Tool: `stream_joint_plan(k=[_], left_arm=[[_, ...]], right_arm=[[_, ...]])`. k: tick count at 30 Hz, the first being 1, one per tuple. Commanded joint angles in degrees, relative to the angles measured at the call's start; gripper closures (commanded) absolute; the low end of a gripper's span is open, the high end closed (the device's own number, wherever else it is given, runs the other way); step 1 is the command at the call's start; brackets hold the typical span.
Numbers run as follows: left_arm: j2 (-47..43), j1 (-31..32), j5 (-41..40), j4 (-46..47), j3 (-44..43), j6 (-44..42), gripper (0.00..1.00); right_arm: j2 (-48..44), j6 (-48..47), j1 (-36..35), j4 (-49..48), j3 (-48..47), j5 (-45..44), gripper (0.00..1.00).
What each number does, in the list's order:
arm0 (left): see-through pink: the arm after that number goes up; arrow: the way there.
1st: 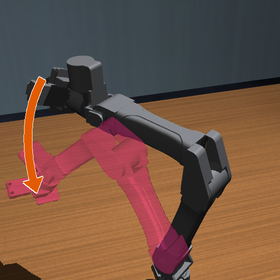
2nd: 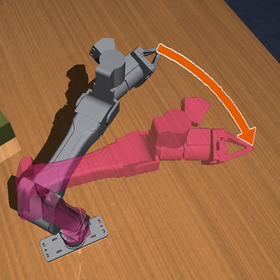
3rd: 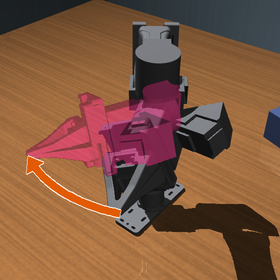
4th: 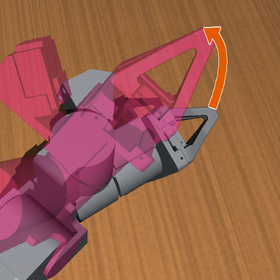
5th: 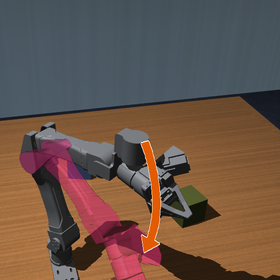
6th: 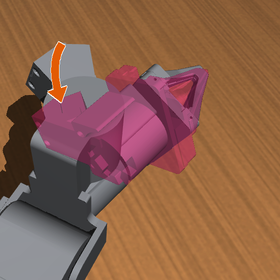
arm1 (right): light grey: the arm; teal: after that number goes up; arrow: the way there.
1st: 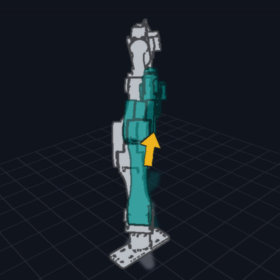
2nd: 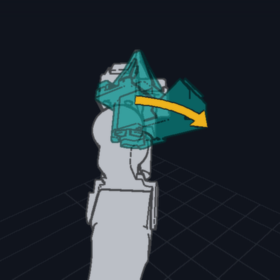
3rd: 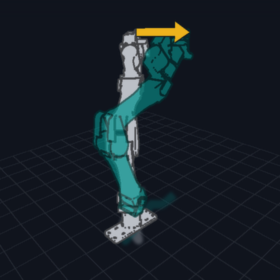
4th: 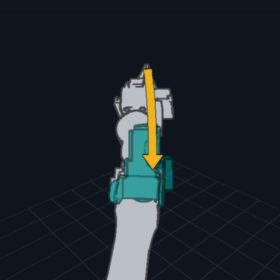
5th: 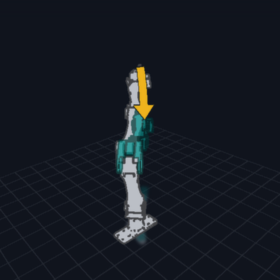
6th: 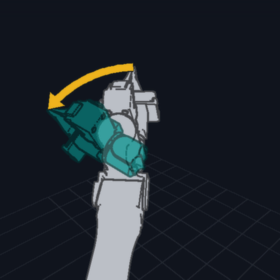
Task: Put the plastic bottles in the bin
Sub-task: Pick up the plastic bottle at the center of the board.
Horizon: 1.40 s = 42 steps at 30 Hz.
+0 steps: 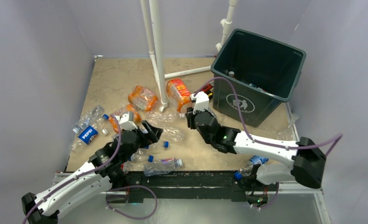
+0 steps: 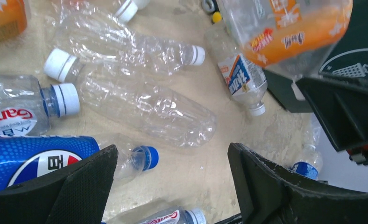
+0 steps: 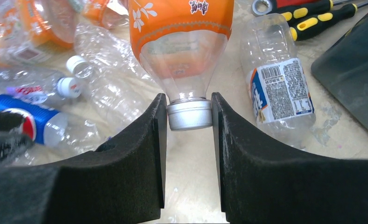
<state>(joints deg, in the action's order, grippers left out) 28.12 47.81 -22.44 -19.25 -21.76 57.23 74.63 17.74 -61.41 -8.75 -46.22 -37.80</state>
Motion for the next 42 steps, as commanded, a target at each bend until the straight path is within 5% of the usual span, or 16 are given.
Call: stream_joint_plan(k=[1,12,18,23,28,42], left_arm=[[-1.41,0.22,-4.81,-2.09,-6.15,-3.97,0.13],[-3.3,0.23,-9.95,-1.25,-17.42,-16.63,0.1],[-5.79,0.2,2.47,12.35,-18.9,-32.29,0.09],[4.47,0.18,20.17,-1.42,-36.89,-46.99,0.09],[13.41,0.22,36.75,-10.57,-46.18,-52.29,0.09],[25.19,0.27,44.54,-25.03,-53.99,-65.33,0.13]], right_arm=[[-6.8,1.82,-0.64,7.62,0.65,5.45,0.94],[-16.21,-0.16,-0.67,24.17,-6.39,24.43,1.0],[-19.05,-5.99,-0.64,30.68,-10.9,36.87,1.0],[-16.93,-9.8,-0.64,35.7,-12.88,41.95,1.0],[-16.45,-12.12,-0.64,39.43,-15.3,46.38,1.0],[-17.27,-13.87,-0.69,55.27,-27.03,48.01,1.0]])
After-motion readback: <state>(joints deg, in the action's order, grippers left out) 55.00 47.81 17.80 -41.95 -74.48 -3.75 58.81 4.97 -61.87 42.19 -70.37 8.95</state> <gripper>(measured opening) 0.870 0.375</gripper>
